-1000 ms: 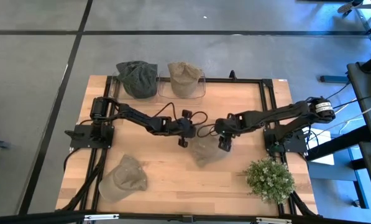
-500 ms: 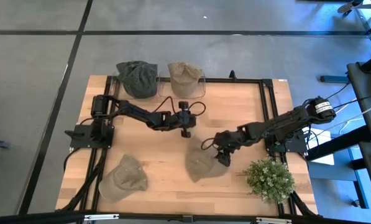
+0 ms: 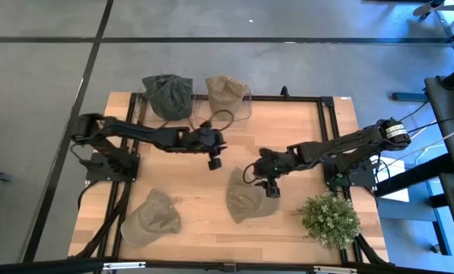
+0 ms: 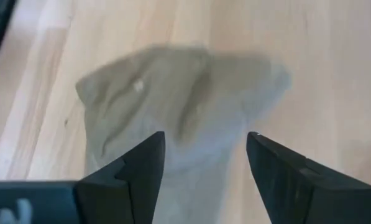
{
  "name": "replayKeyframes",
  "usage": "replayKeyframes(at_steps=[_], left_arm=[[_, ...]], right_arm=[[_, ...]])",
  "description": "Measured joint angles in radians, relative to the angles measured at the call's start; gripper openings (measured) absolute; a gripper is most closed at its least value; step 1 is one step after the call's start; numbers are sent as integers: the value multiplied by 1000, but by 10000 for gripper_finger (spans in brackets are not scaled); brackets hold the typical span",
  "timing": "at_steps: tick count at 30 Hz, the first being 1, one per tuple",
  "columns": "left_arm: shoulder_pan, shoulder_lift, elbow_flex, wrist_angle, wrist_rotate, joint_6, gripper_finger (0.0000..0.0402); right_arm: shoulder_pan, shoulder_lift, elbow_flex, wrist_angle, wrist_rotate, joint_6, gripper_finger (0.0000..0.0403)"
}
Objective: Pick & Place hat
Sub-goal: Put the right brown cap into the right transparent bin
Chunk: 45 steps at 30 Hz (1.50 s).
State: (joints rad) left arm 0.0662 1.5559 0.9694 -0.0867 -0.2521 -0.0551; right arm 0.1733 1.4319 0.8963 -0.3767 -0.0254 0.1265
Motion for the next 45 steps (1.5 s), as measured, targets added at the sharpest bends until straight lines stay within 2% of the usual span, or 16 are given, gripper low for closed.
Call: replayKeyframes(at_steps=[6,12,17,23,26,29,39,42,45], left_arm=[[-36,-194,-216,112,-61,-157,75],[-72,-310,-337,196,-88,-199,75],[-87,-333,-357,195,-87,-204,75],[-94,-332,-358,177,-86,-188,75],[-94,-332,-358,173,-85,-171,75],[-94,-332,-358,159,-85,-166,75],[-98,-331,-358,133,-86,-167,75],[-98,-331,-358,133,-87,-167,75],[-98,-331,-358,133,-90,-161,75]], right_arm=[[-42,5,96,21,-6,-217,226],[-111,115,258,-16,-132,-404,226],[-138,302,417,-164,-181,-525,226],[-141,493,552,-258,-191,-579,226],[-141,564,607,-297,-265,-581,226],[-140,613,625,-294,-321,-582,226],[-137,733,627,-272,-326,-637,223],[-137,744,630,-268,-310,-638,205],[-139,746,630,-265,-296,-639,167]])
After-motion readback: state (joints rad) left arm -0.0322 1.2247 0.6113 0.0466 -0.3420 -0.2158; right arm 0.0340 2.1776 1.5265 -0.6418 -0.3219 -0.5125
